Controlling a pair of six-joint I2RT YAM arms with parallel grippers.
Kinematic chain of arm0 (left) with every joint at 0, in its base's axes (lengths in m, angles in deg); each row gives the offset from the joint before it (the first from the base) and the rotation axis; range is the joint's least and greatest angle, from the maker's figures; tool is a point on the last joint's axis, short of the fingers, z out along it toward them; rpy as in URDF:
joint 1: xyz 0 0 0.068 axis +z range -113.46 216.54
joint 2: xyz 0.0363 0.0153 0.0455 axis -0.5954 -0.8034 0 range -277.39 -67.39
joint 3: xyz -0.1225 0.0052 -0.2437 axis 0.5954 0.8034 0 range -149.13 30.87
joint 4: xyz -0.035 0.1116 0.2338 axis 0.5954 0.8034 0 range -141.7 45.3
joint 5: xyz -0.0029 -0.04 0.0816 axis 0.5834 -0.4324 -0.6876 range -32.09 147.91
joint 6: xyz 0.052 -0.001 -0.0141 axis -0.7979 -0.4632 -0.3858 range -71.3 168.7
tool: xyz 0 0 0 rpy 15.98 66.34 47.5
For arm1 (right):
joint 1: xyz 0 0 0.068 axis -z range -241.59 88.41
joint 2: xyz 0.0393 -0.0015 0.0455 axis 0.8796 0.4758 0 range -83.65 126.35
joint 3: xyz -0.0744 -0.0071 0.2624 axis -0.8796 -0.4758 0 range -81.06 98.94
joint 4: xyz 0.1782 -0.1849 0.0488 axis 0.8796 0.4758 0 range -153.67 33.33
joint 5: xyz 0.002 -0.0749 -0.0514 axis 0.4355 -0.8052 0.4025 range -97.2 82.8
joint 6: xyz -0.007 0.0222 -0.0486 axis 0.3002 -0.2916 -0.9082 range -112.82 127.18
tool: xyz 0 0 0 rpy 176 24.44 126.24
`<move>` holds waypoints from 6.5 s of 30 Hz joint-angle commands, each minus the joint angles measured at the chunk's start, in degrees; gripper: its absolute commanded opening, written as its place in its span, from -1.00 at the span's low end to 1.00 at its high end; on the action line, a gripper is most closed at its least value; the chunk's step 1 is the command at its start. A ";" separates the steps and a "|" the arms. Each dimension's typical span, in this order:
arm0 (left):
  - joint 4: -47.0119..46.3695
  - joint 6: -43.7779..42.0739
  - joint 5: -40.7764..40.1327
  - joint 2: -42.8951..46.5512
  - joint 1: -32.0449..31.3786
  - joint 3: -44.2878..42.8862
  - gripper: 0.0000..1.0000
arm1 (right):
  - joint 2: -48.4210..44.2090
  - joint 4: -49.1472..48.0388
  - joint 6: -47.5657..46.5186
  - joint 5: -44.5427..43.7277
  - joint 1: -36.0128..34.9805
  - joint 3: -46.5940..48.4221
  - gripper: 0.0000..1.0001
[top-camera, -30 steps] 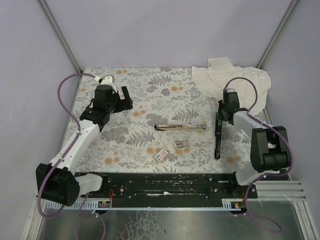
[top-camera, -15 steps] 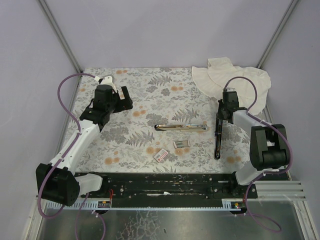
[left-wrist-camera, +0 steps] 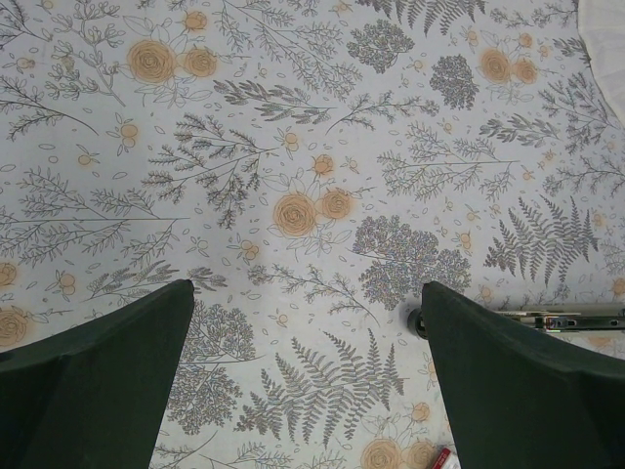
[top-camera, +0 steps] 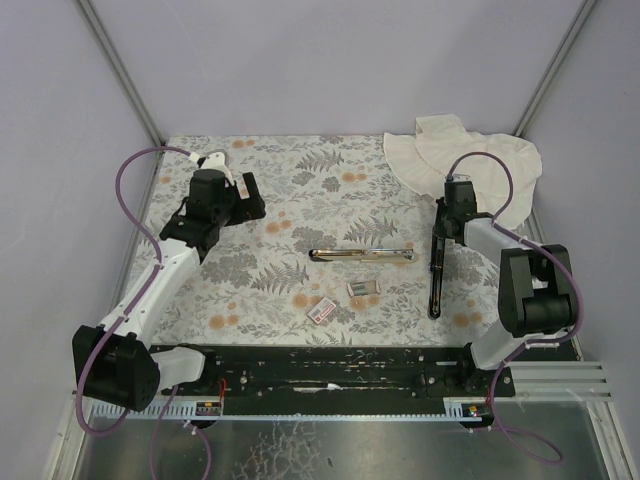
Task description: Load the staples into the stapler
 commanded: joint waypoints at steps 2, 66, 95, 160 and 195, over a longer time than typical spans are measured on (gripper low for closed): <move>-1.25 0.06 0.18 -0.47 0.66 -0.23 1.00 | 0.95 -1.96 -0.15 -1.87 0.35 2.31 -0.67; -3.92 0.65 12.35 -3.95 1.16 0.34 0.89 | 3.48 16.78 3.78 14.42 -14.40 15.21 0.24; -2.91 1.13 10.56 -2.79 1.25 0.05 0.89 | -10.65 20.99 2.49 24.08 -21.45 -1.50 0.32; -3.16 1.10 10.08 -2.07 1.32 0.14 0.90 | 1.58 13.93 -2.78 16.23 -37.77 -0.41 -0.65; -40.34 25.45 34.51 16.89 -10.43 20.63 0.82 | -26.54 -26.44 30.91 62.13 -25.76 -12.94 -1.00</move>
